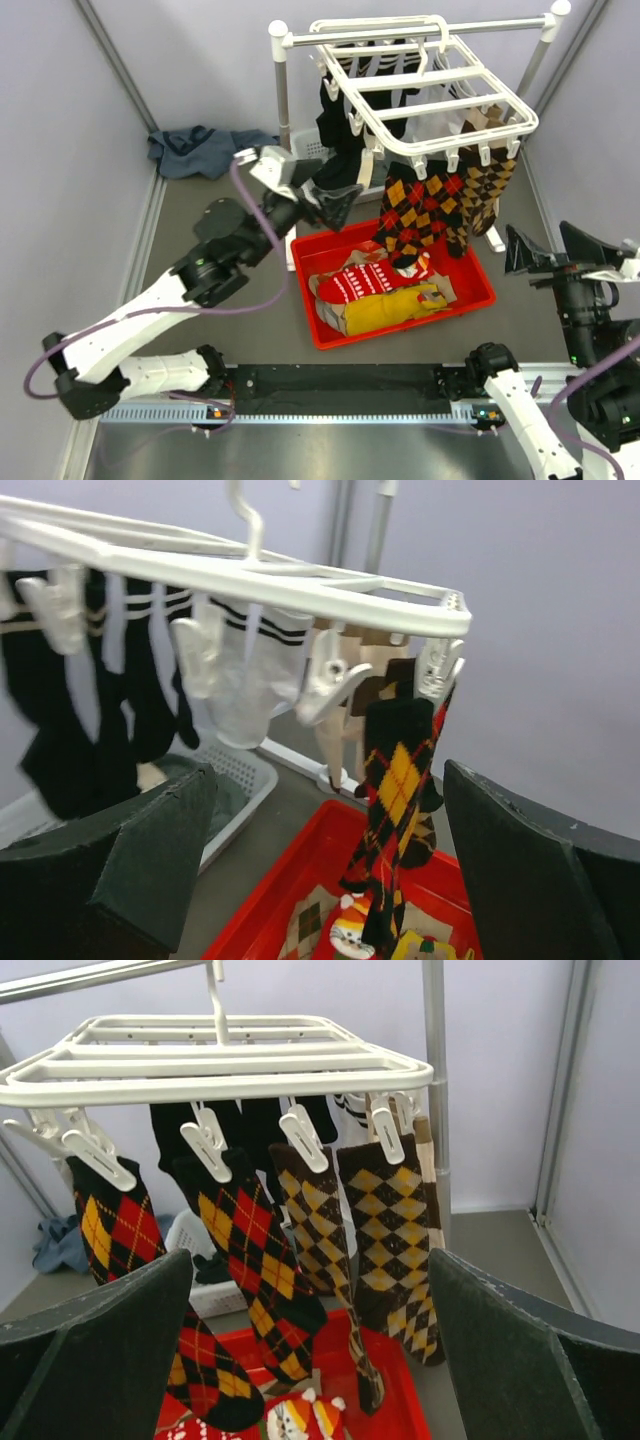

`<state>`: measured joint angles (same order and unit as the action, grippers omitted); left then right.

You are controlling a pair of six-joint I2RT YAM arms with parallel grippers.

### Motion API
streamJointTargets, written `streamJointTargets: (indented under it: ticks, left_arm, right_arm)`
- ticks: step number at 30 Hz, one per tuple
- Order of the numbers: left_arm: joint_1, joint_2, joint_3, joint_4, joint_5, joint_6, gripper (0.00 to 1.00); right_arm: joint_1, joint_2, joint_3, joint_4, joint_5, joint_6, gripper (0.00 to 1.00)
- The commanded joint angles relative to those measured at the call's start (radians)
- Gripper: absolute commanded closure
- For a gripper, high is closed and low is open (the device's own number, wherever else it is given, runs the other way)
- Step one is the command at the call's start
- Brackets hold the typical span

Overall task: Clip the socks to the hanger
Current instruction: Reset both arms

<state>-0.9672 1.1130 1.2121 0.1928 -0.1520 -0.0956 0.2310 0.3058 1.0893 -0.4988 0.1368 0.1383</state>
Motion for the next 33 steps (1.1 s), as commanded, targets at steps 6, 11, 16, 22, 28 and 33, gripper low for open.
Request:
streamJointTargets:
  ticks: [6, 11, 16, 22, 28, 33]
  left_arm:
    - [0.007, -0.367, -0.173, -0.512, -0.490, -0.180, 0.01]
    - [0.005, -0.582, -0.238, -0.634, -0.609, -0.225, 0.02]
    - [0.007, -0.714, -0.243, -0.750, -0.636, -0.269, 0.01]
    - [0.005, -0.801, -0.272, -0.790, -0.667, -0.293, 0.01]
    - [0.005, -0.815, -0.275, -0.820, -0.679, -0.314, 0.01]
    - [0.005, -0.840, -0.275, -0.837, -0.702, -0.323, 0.01]
  right_arm:
    - [-0.004, -0.114, 0.098, -0.208, 0.049, 0.052, 0.01]
    - [-0.002, -0.192, 0.057, -0.239, 0.081, 0.060, 0.01]
    - [-0.002, -0.258, 0.029, -0.273, 0.092, 0.096, 0.01]
    - [-0.002, -0.293, 0.029, -0.323, 0.106, 0.104, 0.01]
    - [-0.004, -0.322, 0.038, -0.360, 0.113, 0.087, 0.01]
    - [-0.002, -0.353, 0.041, -0.371, 0.104, 0.081, 0.01]
